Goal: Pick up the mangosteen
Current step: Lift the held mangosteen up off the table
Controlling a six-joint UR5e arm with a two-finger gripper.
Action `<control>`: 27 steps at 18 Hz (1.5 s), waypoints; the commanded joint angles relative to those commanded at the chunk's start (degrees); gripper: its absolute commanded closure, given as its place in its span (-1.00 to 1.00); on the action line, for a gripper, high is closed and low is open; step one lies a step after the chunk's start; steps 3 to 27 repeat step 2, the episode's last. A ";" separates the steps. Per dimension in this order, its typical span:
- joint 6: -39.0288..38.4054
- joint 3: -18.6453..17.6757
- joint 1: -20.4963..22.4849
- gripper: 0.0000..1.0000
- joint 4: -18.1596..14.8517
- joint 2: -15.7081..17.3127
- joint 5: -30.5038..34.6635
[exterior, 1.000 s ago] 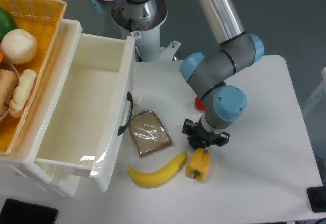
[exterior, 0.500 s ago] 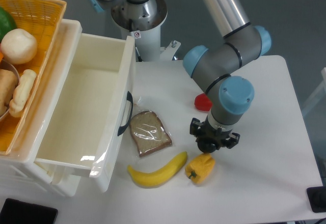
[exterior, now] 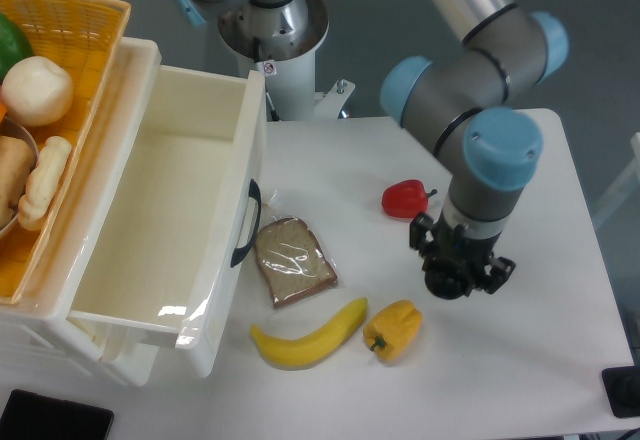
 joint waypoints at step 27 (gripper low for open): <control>1.85 -0.18 0.53 1.00 -0.18 0.97 -0.09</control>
